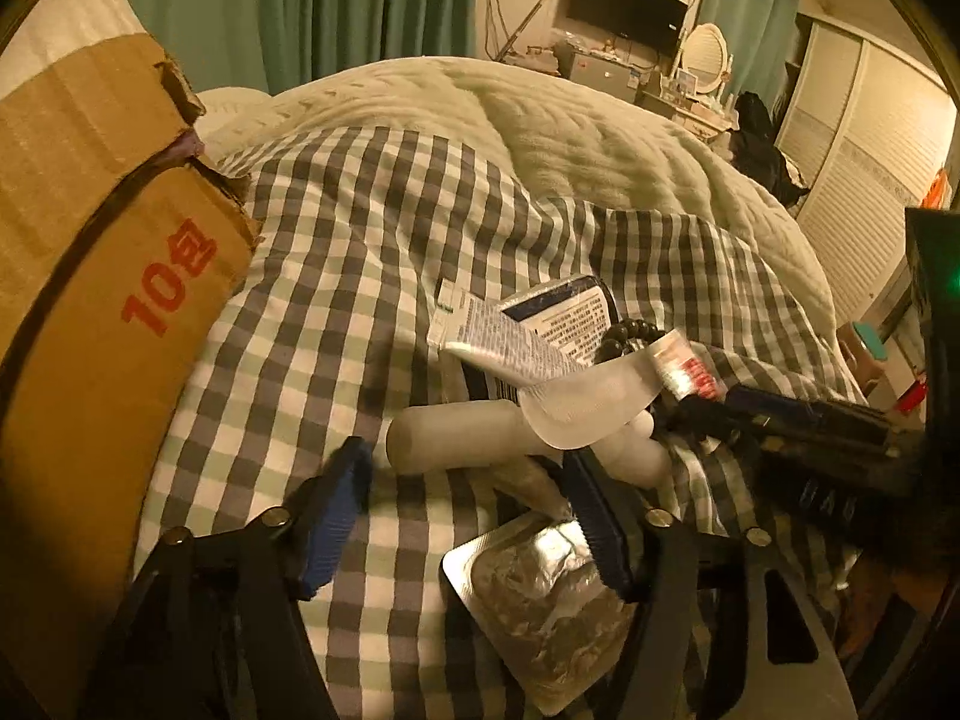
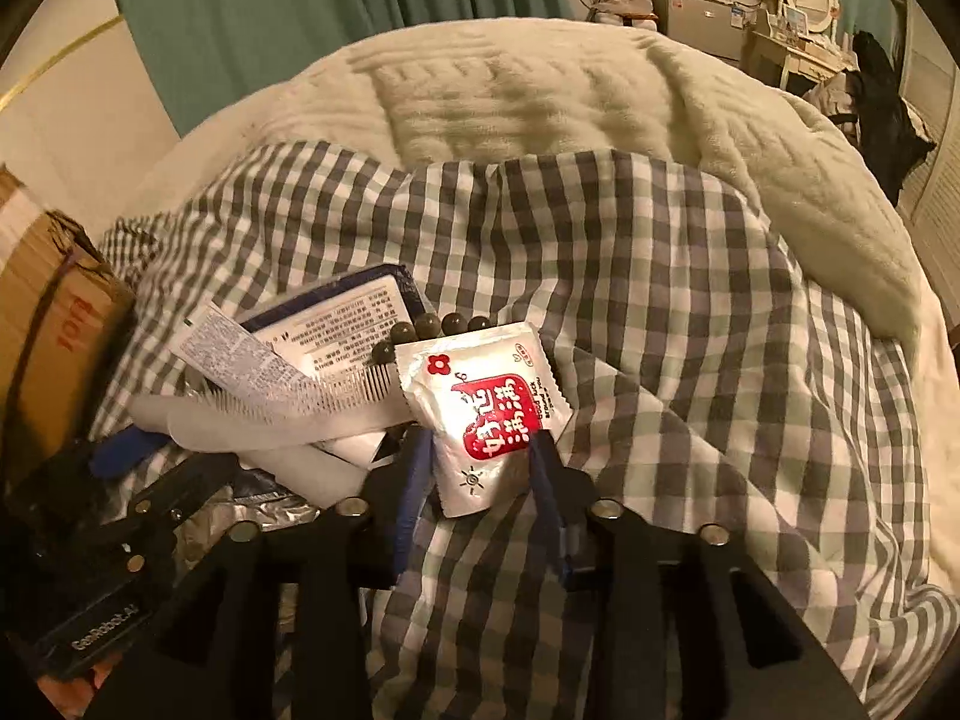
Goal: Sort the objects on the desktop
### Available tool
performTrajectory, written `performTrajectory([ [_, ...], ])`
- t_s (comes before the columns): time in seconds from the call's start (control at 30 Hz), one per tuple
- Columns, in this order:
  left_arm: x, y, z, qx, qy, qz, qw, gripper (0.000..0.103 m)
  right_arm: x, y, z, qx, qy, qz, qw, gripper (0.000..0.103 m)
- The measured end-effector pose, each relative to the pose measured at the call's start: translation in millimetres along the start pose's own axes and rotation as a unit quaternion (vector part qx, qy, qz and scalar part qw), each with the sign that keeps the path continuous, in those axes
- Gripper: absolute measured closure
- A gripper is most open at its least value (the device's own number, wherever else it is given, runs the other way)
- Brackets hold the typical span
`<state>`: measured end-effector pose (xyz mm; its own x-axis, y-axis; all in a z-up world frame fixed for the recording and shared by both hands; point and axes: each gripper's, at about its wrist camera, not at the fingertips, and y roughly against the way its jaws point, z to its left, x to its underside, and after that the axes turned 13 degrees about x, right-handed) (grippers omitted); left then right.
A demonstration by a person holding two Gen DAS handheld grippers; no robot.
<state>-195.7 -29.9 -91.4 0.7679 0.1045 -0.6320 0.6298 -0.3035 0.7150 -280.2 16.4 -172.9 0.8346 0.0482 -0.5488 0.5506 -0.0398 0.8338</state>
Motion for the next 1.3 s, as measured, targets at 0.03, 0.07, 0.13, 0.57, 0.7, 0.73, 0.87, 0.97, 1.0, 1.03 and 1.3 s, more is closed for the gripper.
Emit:
performTrajectory([
  [0.03,-0.9,-0.9,-0.1,-0.001,0.001,-0.002,1.0000,0.033,-0.6,-1.6,3.7,0.001,0.006,0.000,1.000,0.053],
  [0.07,-1.7,-1.7,-0.2,-0.002,0.001,-0.003,1.0000,0.033,-1.7,-3.6,8.4,0.001,0.015,0.001,1.000,0.050],
  [0.13,-2.6,-2.2,-0.8,0.001,-0.002,-0.007,1.0000,0.042,-2.9,-8.9,13.3,0.012,0.025,0.006,1.000,0.052],
  [0.57,1.8,33.6,-12.8,0.069,-0.024,-0.059,0.9955,0.086,7.7,13.8,-13.1,-0.002,-0.012,-0.031,0.999,0.093],
  [0.7,2.5,46.5,-25.2,0.072,-0.043,-0.072,0.9939,0.086,13.0,27.0,-20.0,-0.012,-0.014,-0.042,0.999,0.093],
  [0.73,2.3,49.0,-26.8,0.073,-0.045,-0.075,0.9935,0.086,14.2,29.9,-20.2,-0.016,-0.012,-0.043,0.999,0.093],
  [0.87,0.9,41.6,-30.6,0.060,-0.054,-0.054,0.9953,0.084,18.7,40.2,-16.6,-0.015,-0.009,-0.063,0.998,0.057],
  [0.97,5.5,23.8,-24.6,0.047,-0.043,-0.020,0.9978,0.079,18.5,38.7,-14.5,-0.011,-0.008,-0.060,0.998,0.057],
  [1.0,5.6,16.8,-19.5,0.050,-0.030,-0.009,0.9983,0.078,18.9,38.2,-15.1,-0.012,-0.009,-0.058,0.998,0.057],
  [1.03,5.3,14.3,-15.6,0.051,-0.021,-0.005,0.9985,0.078,19.1,36.6,-14.7,-0.014,-0.009,-0.055,0.998,0.057],
  [1.3,2.8,34.8,4.0,0.053,0.048,-0.051,0.9961,0.042,20.8,34.3,-7.8,-0.016,0.007,-0.049,0.999,0.048],
])
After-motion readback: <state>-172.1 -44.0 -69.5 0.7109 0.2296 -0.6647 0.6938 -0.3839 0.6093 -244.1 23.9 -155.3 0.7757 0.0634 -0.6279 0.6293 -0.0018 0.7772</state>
